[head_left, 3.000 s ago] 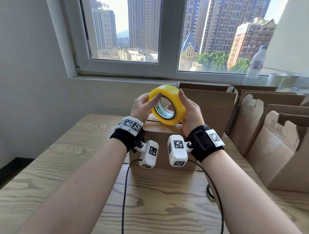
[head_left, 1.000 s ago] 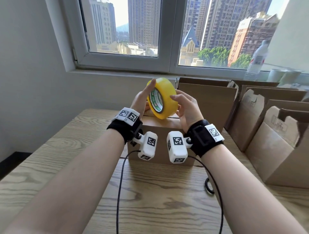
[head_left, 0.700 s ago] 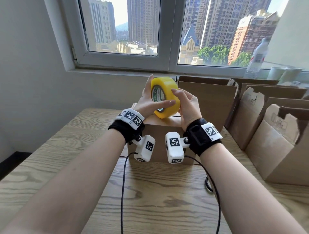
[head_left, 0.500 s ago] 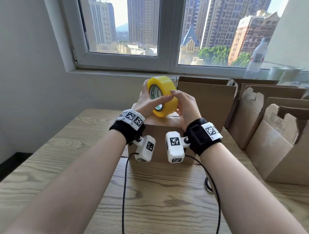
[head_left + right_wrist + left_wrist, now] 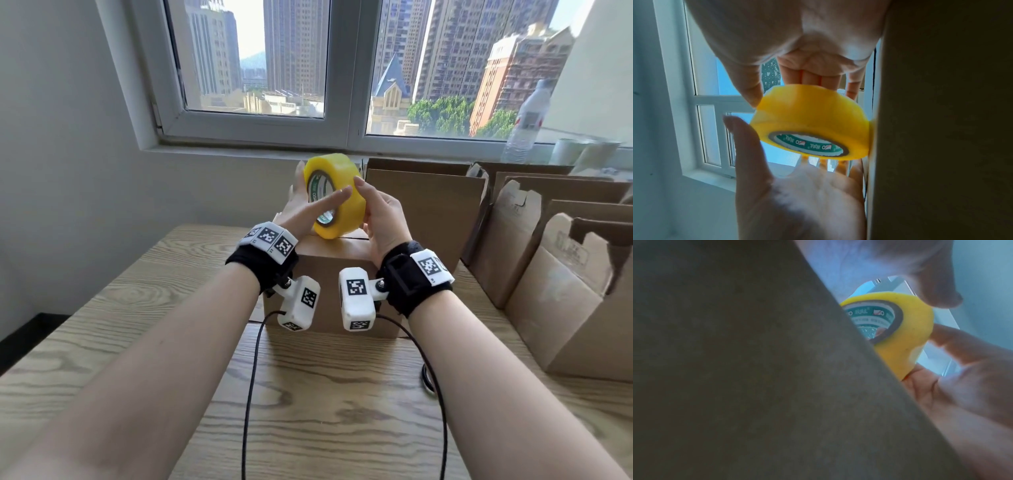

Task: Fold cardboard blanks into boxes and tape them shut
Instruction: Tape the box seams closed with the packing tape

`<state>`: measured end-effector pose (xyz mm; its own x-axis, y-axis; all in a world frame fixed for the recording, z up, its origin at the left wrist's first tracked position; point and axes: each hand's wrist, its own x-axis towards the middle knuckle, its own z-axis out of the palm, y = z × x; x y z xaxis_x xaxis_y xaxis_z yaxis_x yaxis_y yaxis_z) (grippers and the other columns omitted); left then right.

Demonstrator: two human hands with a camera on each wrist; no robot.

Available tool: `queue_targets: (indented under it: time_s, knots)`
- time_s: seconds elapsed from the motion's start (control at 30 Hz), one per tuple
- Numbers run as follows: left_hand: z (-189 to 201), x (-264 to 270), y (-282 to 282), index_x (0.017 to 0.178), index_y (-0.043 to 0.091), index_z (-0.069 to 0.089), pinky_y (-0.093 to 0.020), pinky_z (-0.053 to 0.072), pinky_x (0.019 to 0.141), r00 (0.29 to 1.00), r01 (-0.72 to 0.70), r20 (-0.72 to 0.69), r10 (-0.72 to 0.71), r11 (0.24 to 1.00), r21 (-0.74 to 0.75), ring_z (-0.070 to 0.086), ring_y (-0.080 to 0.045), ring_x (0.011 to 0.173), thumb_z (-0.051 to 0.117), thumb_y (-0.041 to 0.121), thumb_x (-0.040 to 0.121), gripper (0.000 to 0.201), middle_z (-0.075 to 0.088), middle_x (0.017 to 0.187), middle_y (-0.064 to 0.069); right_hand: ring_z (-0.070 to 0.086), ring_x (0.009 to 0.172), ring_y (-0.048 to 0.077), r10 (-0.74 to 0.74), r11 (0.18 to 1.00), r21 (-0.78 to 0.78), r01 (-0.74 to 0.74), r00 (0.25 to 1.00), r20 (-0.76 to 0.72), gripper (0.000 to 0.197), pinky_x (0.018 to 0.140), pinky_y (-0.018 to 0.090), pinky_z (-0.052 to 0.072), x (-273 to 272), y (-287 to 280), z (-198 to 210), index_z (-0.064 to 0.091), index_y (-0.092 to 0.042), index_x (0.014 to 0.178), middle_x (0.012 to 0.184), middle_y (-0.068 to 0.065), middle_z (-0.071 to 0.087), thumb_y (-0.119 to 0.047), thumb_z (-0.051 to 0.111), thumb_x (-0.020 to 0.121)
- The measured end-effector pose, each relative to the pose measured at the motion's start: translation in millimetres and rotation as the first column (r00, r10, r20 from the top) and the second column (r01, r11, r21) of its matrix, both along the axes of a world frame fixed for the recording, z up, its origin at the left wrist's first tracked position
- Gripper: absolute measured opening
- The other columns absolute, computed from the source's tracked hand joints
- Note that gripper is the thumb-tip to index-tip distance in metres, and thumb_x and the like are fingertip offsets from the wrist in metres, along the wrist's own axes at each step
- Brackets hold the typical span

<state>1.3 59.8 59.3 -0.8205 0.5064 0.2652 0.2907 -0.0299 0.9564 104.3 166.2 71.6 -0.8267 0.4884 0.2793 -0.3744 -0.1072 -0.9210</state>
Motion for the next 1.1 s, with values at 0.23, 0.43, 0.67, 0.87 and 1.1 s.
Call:
queue_targets:
  time_s: [0.23,0.43,0.67,0.87,1.1]
  knots:
    - [1.8,-3.6,-1.2,0.141,0.035,0.031,-0.045,0.048,0.103,0.996,-0.028,-0.086,0.027,1.0,-0.005,0.054,-0.017,0.122,0.086,0.073,0.034,0.126,0.051,0.133,0.002,0.067,0.072,0.014,0.024,0.999,0.029,-0.024,1.0,0.015,0.023,0.075,0.027,0.056,-2.3,1.6,-1.7,0.073,-0.018,0.083,0.075,0.0,0.073,-0.031,0.061,0.097]
    - [1.6,-5.5,1.8,0.14,0.026,0.039,-0.048,0.054,0.094,0.998,0.031,0.05,-0.036,0.994,0.104,0.063,-0.021,0.114,0.085,0.071,0.043,0.117,0.06,0.129,-0.002,0.064,0.082,0.021,0.051,0.998,0.048,-0.051,0.999,0.013,0.015,0.08,0.03,0.051,-5.6,5.9,-6.2,0.073,-0.017,0.086,0.077,0.002,0.068,-0.023,0.062,0.095]
    - [5.2,-6.3,4.0,0.138,0.015,0.045,-0.036,0.059,0.077,0.989,0.111,0.085,-0.121,0.987,0.118,0.069,-0.024,0.106,0.083,0.067,0.048,0.11,0.065,0.123,-0.01,0.067,0.073,0.015,0.007,0.996,0.092,-0.01,0.999,0.035,0.019,0.075,0.029,0.054,-6.7,4.7,-4.0,0.07,-0.016,0.083,0.076,0.001,0.07,-0.026,0.06,0.096]
    - [7.3,-3.1,4.2,0.137,0.014,0.048,-0.028,0.058,0.07,0.987,0.112,0.098,-0.124,0.987,0.116,0.07,-0.021,0.103,0.08,0.064,0.053,0.103,0.067,0.122,-0.009,0.063,0.078,0.022,-0.086,0.978,0.19,0.08,0.996,0.021,0.036,0.085,0.046,0.056,-9.4,-0.6,-4.6,0.07,-0.009,0.075,0.082,0.017,0.07,-0.036,0.058,0.096]
    - [8.9,3.0,1.0,0.132,0.019,0.052,-0.027,0.058,0.07,0.989,0.117,0.076,-0.125,0.987,0.107,0.071,-0.019,0.101,0.072,0.06,0.066,0.081,0.068,0.12,-0.009,0.039,0.051,0.008,-0.301,0.844,0.451,0.29,0.952,-0.049,0.047,0.054,0.025,0.034,-11.3,-1.9,-10.8,0.05,-0.015,0.056,0.052,-0.006,0.043,-0.043,0.06,0.092]
